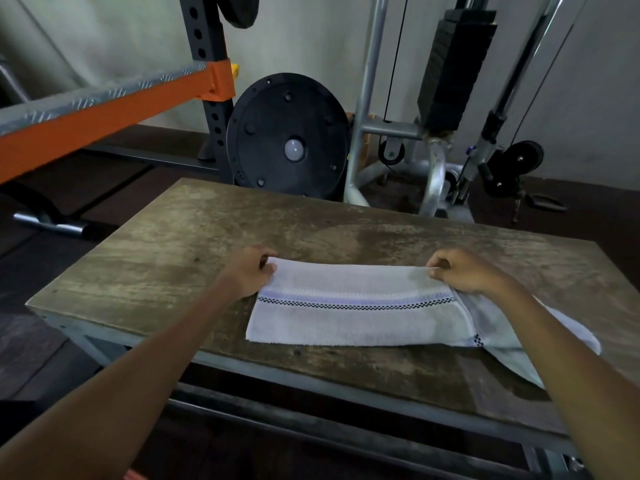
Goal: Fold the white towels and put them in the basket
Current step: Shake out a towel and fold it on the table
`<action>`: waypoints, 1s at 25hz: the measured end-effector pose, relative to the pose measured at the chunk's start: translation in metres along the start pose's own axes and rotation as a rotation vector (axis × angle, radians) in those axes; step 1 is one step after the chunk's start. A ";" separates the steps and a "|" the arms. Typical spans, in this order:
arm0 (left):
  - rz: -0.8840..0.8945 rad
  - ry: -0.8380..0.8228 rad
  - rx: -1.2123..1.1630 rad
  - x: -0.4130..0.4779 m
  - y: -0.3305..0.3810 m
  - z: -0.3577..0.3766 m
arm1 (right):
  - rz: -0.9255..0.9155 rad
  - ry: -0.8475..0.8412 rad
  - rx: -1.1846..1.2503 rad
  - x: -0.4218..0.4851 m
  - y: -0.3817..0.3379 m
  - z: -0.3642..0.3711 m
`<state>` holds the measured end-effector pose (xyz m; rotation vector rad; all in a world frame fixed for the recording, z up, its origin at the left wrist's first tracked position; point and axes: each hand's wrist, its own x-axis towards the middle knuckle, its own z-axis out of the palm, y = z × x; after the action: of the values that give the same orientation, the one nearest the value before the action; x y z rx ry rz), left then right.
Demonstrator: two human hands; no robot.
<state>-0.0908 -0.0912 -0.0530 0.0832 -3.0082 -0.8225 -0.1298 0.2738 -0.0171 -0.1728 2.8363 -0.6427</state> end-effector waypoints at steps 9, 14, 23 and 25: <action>0.075 -0.192 0.266 0.006 0.001 -0.015 | -0.007 0.025 -0.185 -0.001 -0.005 -0.004; 0.115 -0.211 0.106 -0.015 0.008 -0.031 | -0.052 0.052 -0.207 -0.016 -0.014 -0.016; 0.295 0.153 0.116 -0.067 0.063 -0.173 | -0.239 0.213 -0.229 -0.107 -0.097 -0.137; 0.330 0.199 0.125 -0.077 0.080 -0.203 | -0.251 0.252 -0.164 -0.124 -0.104 -0.155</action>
<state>-0.0101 -0.1214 0.1623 -0.3025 -2.7733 -0.5584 -0.0411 0.2650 0.1890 -0.5166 3.1423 -0.5086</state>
